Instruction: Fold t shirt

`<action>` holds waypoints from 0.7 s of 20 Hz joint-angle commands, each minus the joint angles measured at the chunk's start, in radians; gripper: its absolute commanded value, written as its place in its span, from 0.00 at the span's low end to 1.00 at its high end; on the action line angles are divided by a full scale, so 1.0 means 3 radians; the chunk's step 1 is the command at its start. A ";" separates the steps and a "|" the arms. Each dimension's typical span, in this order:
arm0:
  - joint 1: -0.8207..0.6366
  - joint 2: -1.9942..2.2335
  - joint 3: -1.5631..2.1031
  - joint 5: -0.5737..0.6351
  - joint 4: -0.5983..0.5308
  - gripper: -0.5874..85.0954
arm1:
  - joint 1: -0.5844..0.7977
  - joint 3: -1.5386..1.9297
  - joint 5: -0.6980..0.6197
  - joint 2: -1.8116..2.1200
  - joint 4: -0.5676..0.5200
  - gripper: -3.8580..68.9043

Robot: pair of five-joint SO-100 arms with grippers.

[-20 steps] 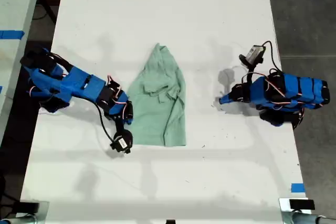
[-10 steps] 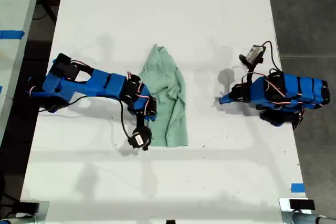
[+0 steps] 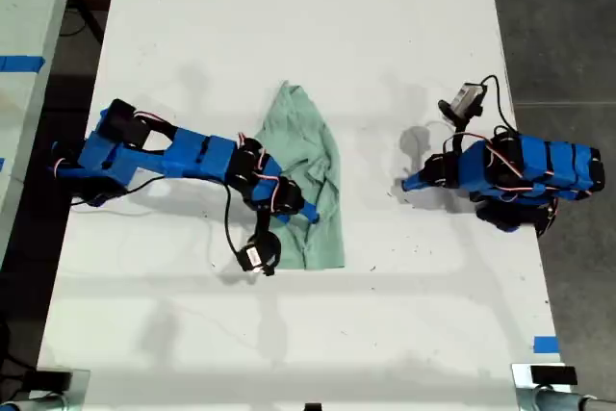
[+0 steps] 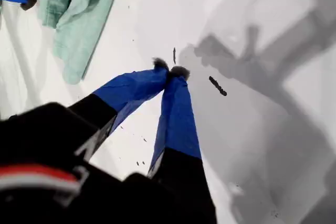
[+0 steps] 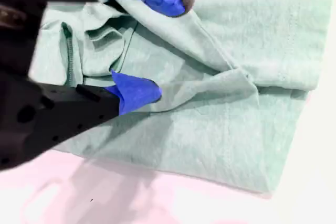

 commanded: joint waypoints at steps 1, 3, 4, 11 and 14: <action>-0.0036 0.0087 -0.0179 0.0061 -0.0056 0.28 | 0.0000 0.0256 0.0005 0.0051 0.0015 0.07; -0.0015 0.0235 -0.0112 0.0026 -0.0005 0.27 | 0.0000 0.0256 0.0000 0.0051 0.0015 0.07; 0.0010 0.0435 0.0000 -0.0061 0.0066 0.26 | 0.0000 0.0256 0.0000 0.0051 0.0015 0.07; 0.0000 0.3109 0.2163 -0.0552 0.0445 0.01 | 0.0000 0.0256 0.0000 0.0051 0.0015 0.07; -0.0133 0.4459 0.3446 -0.0476 0.0337 0.01 | 0.0005 0.0256 -0.0010 0.0051 0.0015 0.07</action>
